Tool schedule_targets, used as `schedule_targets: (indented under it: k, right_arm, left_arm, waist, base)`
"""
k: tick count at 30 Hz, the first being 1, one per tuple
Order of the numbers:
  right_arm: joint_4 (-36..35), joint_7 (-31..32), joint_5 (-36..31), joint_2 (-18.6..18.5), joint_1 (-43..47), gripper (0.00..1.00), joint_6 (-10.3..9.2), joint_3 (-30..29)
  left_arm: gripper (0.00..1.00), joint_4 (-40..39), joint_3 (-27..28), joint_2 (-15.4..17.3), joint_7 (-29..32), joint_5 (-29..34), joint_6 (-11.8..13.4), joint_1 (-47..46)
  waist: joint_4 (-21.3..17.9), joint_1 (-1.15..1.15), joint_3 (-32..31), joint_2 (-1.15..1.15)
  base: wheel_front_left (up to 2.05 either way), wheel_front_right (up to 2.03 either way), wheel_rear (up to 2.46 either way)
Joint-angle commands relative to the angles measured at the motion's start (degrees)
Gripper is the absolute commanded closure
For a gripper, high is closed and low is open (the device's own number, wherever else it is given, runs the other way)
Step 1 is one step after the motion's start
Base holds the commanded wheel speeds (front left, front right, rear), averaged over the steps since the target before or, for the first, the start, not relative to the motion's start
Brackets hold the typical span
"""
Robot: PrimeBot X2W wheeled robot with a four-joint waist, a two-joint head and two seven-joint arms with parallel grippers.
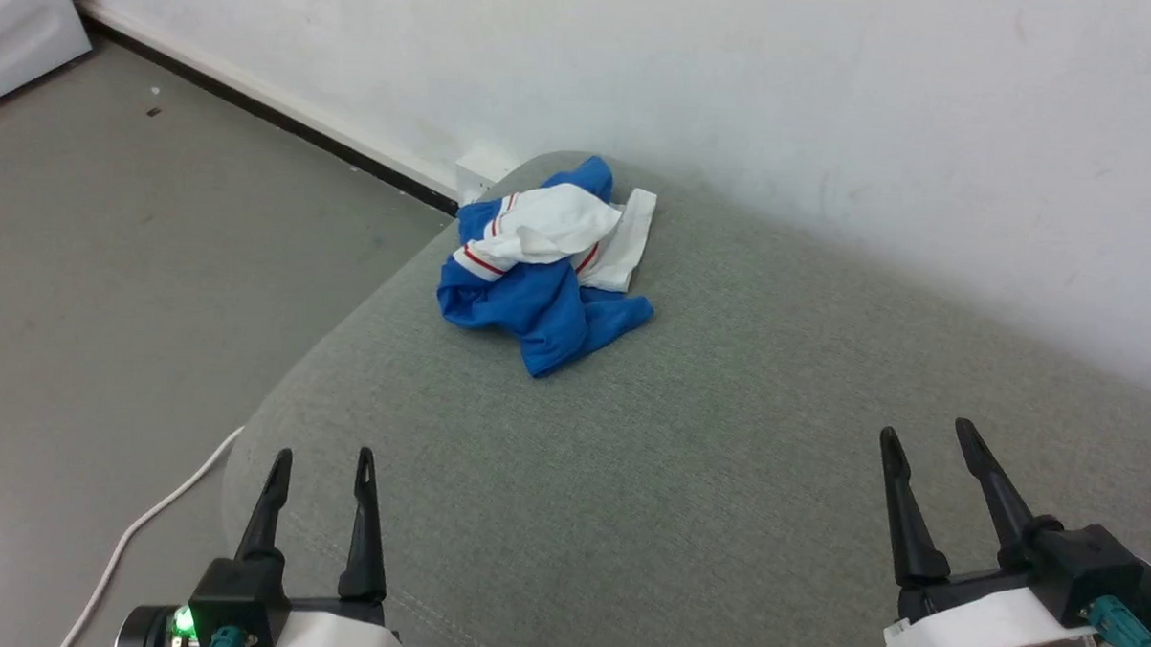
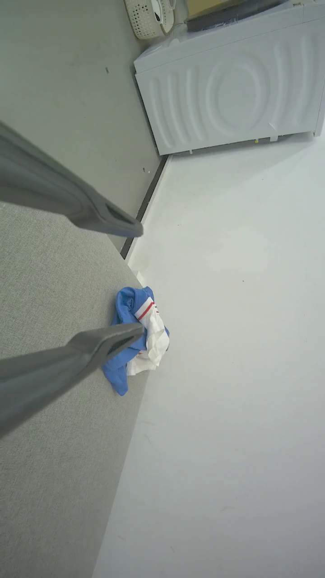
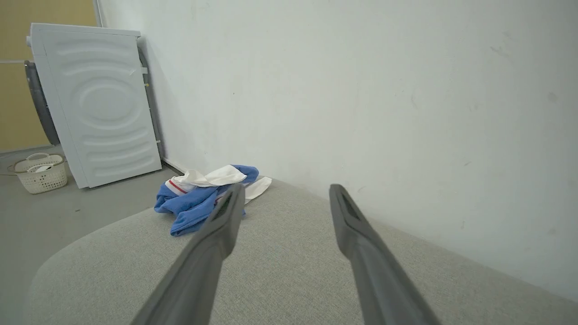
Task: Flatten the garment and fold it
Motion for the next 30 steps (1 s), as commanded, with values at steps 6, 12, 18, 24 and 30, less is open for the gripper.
schedule_targets:
  k: [6, 12, 18, 24, 30]
  right_arm:
    - [0.4, -1.2, 0.7, 0.2, 1.1, 0.00, -0.11, 0.2]
    - [0.3, -1.7, 0.9, 0.2, 1.2, 0.00, -0.12, 0.1]
    - [0.1, -1.7, 0.1, 0.2, 1.2, 0.00, -0.12, -0.5]
    - [-0.4, -1.7, -0.9, 0.2, 0.9, 0.00, -0.12, -0.7]
    - [-1.9, -1.7, -3.4, 0.2, -0.5, 0.00, -0.12, -0.9]
  left_arm:
    - [0.00, -0.6, -0.3, 0.4, -1.2, -0.4, 0.8, 1.1]
    - [0.00, -0.4, -0.6, 0.4, -1.8, -1.5, 0.9, 1.4]
    - [0.00, -0.2, -0.9, 0.4, -1.8, -1.7, 0.8, 1.0]
    - [0.00, -0.5, -0.6, 0.4, -1.8, -2.9, -0.2, 0.5]
    - [0.00, 3.8, -0.4, 1.9, -1.7, -4.1, -4.3, -4.4]
  waist:
    - [2.0, 0.00, -0.1, 0.00]
    - [3.2, 0.00, 0.2, 0.00]
    - [2.9, 0.00, 0.9, 0.00]
    - [1.1, 0.00, 2.2, 0.00]
    - [-3.6, 0.00, 6.9, 0.00]
  base:
    - [0.00, 0.00, 0.00]
    - [0.00, 0.00, 0.00]
    - [0.00, 0.00, 0.00]
    - [0.00, 0.00, 0.00]
    - [0.00, 0.00, 0.00]
